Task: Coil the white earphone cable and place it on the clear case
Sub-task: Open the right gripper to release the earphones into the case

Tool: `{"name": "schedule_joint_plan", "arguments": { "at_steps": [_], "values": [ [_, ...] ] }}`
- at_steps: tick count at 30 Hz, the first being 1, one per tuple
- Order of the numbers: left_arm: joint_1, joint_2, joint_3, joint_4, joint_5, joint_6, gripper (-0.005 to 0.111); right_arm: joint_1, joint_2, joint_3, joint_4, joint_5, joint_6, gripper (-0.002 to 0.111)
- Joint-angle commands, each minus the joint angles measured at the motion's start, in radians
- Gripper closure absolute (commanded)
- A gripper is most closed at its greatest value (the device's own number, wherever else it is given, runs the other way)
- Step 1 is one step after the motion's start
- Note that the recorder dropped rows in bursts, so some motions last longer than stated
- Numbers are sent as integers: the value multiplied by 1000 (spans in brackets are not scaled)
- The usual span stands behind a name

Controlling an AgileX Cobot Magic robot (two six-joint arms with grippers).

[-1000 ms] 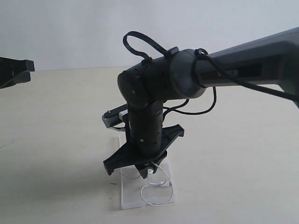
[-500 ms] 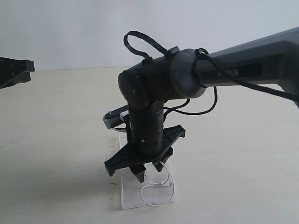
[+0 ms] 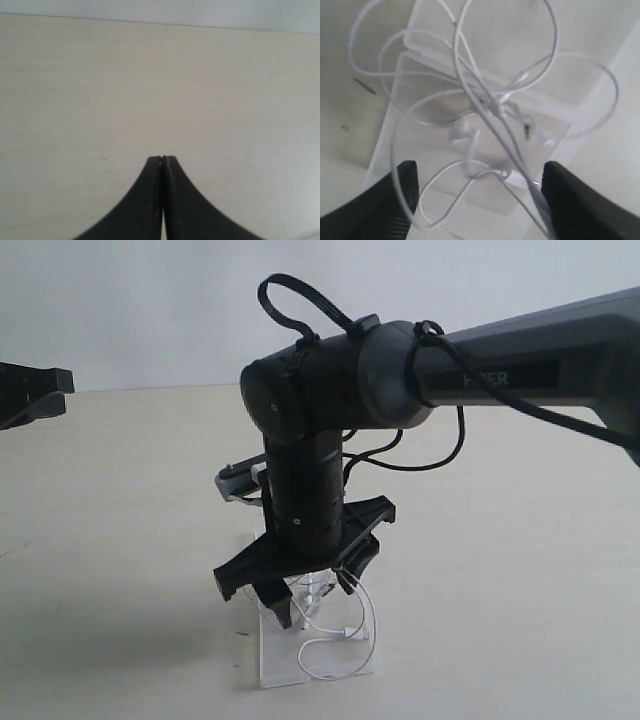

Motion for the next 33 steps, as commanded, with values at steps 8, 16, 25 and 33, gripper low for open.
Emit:
{"name": "schedule_joint_plan", "arguments": {
  "at_steps": [8, 16, 25, 33],
  "values": [
    [1, -9, 2, -2, -4, 4, 107, -6, -4, -79, 44, 68, 2, 41],
    [1, -9, 2, -2, -4, 4, 107, -6, -4, -92, 62, 68, 2, 41],
    [1, -9, 2, -2, -4, 6, 107, -6, -4, -179, 66, 68, 2, 41],
    [1, -9, 2, -2, -4, 6, 107, -6, -4, -177, -48, 68, 2, 41]
  ]
}}
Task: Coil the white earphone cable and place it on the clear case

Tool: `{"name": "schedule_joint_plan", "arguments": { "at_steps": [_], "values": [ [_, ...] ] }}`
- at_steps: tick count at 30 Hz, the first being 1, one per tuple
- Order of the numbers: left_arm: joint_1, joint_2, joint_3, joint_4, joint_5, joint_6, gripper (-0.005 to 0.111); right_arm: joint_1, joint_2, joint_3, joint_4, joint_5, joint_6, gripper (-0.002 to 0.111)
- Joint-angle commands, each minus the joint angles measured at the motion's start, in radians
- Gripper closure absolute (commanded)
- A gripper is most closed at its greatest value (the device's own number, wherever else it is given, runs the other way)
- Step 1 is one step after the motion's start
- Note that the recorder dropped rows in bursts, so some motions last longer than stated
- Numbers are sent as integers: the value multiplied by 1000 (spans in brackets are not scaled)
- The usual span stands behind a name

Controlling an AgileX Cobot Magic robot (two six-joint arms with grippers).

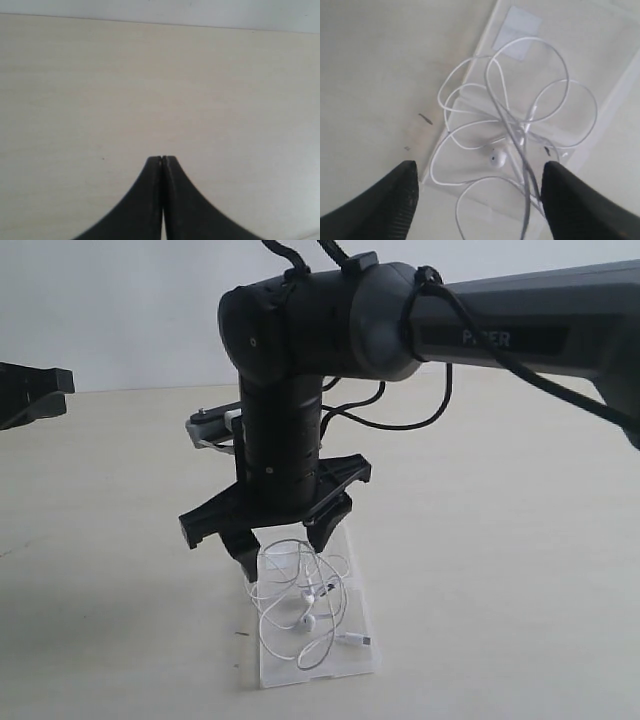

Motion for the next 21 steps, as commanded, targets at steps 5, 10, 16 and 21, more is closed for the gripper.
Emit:
{"name": "schedule_joint_plan", "arguments": {
  "at_steps": [5, 10, 16, 21],
  "values": [
    [1, -9, 2, -2, 0, 6, 107, -12, -6, -7, -94, 1, 2, 41],
    [1, -9, 2, -2, 0, 6, 107, -12, -38, -7, -122, 1, 2, 41],
    [1, -9, 2, -2, 0, 6, 107, -12, -221, 19, -161, 1, -2, 72],
    [1, -9, 2, -2, 0, 6, 107, -12, -441, 342, -293, 1, -3, 108]
  ]
}}
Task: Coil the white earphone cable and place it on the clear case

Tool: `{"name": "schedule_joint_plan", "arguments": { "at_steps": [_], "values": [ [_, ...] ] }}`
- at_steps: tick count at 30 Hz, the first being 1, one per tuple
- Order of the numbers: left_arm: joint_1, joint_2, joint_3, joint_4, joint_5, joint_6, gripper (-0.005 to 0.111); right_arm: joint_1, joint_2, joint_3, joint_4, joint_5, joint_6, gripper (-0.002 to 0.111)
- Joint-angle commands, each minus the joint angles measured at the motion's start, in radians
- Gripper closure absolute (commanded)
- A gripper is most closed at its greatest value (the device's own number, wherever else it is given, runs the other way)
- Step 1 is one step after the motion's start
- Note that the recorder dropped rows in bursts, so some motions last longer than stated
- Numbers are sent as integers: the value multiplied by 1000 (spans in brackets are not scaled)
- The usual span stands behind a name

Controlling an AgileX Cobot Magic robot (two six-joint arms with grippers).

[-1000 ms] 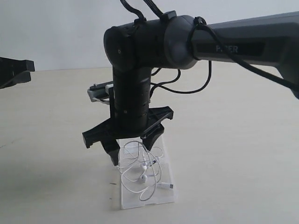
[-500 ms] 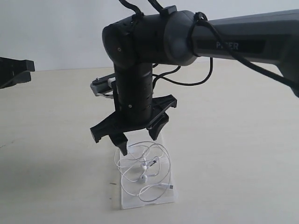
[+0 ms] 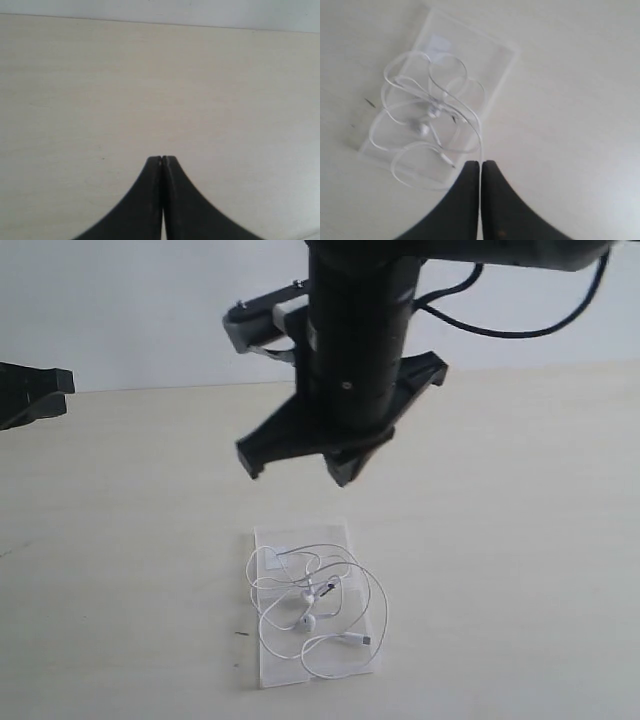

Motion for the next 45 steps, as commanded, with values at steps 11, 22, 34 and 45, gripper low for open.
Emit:
{"name": "schedule_joint_plan", "arguments": {
  "at_steps": [11, 22, 34, 45],
  "values": [
    [1, -9, 2, -2, 0, 2, 107, -6, -298, 297, -99, 3, 7, 108],
    [1, -9, 2, -2, 0, 2, 107, -6, -296, 297, -119, -186, 8, 108],
    [1, -9, 2, -2, 0, 2, 107, -4, -578, 299, -200, -570, 3, 108],
    [1, -9, 2, -2, 4, 2, 107, -204, -1239, 1013, -340, -1002, 63, 108]
  ]
}}
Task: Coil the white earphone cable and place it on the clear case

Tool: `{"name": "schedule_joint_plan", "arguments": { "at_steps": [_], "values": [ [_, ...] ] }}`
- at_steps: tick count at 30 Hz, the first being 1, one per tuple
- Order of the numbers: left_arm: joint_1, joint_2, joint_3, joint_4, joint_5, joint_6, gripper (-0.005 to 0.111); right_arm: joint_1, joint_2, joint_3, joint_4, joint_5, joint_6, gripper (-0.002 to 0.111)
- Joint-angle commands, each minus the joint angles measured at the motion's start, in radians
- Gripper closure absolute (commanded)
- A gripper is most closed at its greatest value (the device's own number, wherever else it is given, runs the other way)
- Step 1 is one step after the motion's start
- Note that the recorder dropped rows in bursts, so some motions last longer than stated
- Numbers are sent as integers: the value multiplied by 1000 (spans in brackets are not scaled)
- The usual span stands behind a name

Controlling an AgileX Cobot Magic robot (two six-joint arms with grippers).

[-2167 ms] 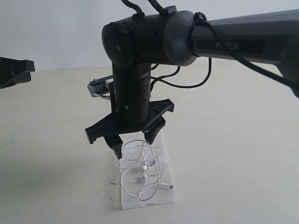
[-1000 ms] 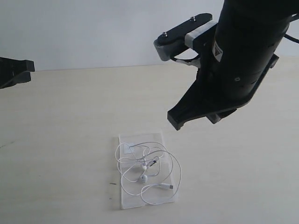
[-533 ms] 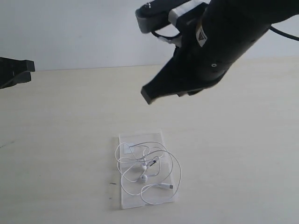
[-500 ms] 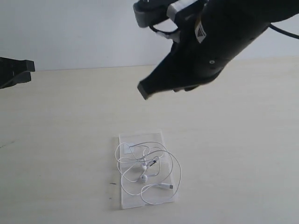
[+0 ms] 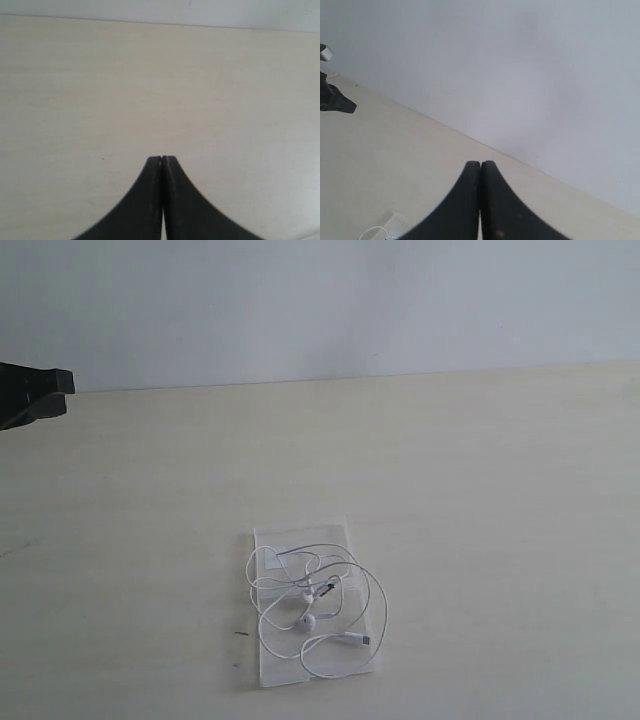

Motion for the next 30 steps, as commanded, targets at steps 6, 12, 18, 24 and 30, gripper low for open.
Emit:
{"name": "schedule_joint_plan", "arguments": {
  "at_steps": [6, 12, 18, 24, 30],
  "values": [
    [1, -9, 2, -2, 4, 0, 107, -304, -404, 571, -9, -202, 209, 108],
    [1, -9, 2, -2, 4, 0, 107, -304, -443, 693, -10, -167, 222, 108],
    [1, -9, 2, -2, 4, 0, 107, -304, -443, 762, 243, -220, 69, 108],
    [1, -9, 2, -2, 4, 0, 107, -302, -568, 807, 659, -236, -402, 108],
    [1, -9, 2, -2, 4, 0, 107, -305, -729, 818, 671, -126, -406, 108]
  ]
}}
